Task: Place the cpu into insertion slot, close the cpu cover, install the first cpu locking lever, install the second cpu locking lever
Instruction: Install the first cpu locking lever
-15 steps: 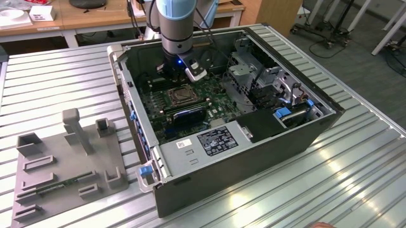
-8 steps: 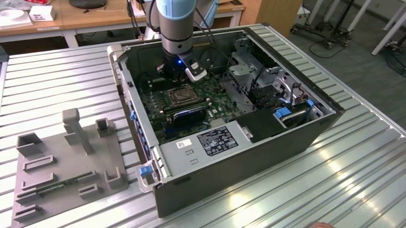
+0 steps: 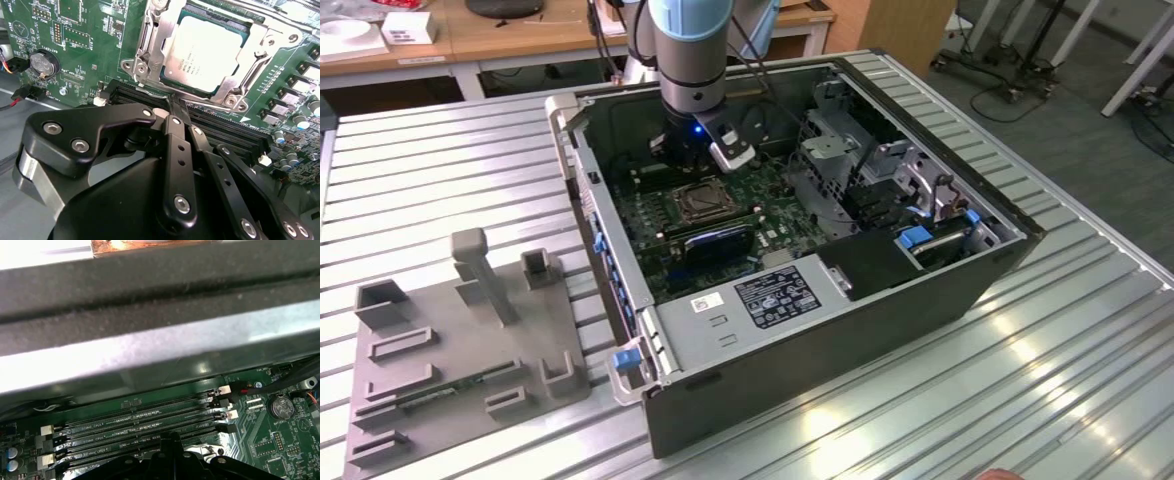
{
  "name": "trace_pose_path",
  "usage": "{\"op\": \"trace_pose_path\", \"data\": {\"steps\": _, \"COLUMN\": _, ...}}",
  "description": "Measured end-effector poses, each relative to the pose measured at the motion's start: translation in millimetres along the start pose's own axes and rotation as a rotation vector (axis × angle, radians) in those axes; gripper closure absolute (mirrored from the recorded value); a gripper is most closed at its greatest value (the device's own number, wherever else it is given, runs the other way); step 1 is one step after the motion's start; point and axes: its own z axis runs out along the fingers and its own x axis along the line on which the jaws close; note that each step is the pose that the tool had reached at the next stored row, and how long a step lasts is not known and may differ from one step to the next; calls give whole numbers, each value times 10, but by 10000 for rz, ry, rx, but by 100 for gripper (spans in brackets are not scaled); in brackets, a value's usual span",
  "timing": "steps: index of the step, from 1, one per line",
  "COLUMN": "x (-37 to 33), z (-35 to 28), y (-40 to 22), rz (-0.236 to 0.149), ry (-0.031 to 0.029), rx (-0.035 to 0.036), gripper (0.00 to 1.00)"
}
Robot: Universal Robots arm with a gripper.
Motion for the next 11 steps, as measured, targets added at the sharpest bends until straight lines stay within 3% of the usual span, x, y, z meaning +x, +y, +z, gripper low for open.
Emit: {"op": "trace_pose_path", "data": {"steps": 11, "x": 8, "z": -33, "y": 60, "rz": 30, "ry": -8, "rx": 0, "gripper": 90}}
